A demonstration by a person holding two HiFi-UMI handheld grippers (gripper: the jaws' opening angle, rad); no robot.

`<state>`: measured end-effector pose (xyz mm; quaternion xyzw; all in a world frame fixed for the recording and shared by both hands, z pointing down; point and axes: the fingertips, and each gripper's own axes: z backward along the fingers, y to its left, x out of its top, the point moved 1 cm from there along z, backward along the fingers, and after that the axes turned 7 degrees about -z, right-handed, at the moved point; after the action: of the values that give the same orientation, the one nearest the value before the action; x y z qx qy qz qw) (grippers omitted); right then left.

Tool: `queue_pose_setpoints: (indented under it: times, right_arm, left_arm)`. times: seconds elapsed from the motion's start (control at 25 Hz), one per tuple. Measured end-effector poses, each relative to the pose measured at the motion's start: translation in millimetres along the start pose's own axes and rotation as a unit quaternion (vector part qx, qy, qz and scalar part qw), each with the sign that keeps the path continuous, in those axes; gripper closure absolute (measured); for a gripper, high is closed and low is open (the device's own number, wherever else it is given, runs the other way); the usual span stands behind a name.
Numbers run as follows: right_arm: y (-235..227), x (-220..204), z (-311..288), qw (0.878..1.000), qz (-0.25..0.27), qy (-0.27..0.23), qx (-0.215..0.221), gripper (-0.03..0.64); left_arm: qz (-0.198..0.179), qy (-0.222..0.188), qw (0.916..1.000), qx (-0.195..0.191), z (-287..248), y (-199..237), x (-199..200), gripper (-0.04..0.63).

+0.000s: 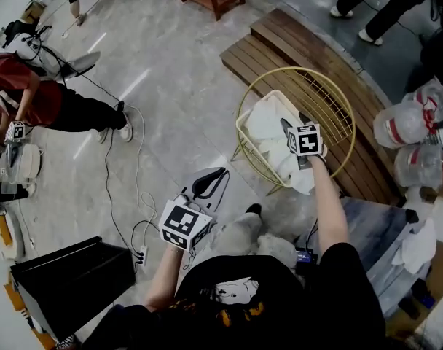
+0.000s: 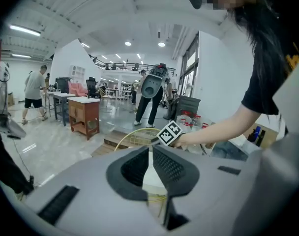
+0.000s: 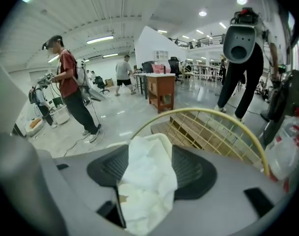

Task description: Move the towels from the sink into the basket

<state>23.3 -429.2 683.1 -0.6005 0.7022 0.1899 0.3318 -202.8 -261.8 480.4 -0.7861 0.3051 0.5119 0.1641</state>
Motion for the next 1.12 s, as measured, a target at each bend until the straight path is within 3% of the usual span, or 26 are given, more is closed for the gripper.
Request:
queue_pose_setpoints:
  times: [0.16,0.28,0.52,0.84,1.12]
  right_arm:
    - [1.9,26.5,66.4,0.996,-0.021,-0.084,0.010,0.423]
    - [-0.5,39.0,129.2,0.989,-0.045,-0.144,0.010,0.441]
    - [-18.7,39.7,251.4,0.968,-0.079,-0.235,-0.040,0.495]
    - [-62.2,-26.4,407.0,0.934,-0.114,-0.284,-0.182,0.508]
    - [-105.4,-122.8,527.8,0.896,-0.155,-0.279,-0.308,0.508]
  left_arm:
    - [-0.019,-0.016,0.9989,-0.039,-18.2,-20.8,16.6,0.566]
    - [-0.038,-0.036,0.9956,-0.078,-34.9,-44.2,36.8,0.566]
    - [-0.074,-0.067,0.9807,-0.168,-61.1,-103.4,74.5,0.566]
    - [-0.095,-0.083,0.9387,-0.321,-83.8,-225.2,87.8,0.566]
    - [-0.119,-0.074,0.8859,-0.442,-88.7,-347.1,81.9,0.566]
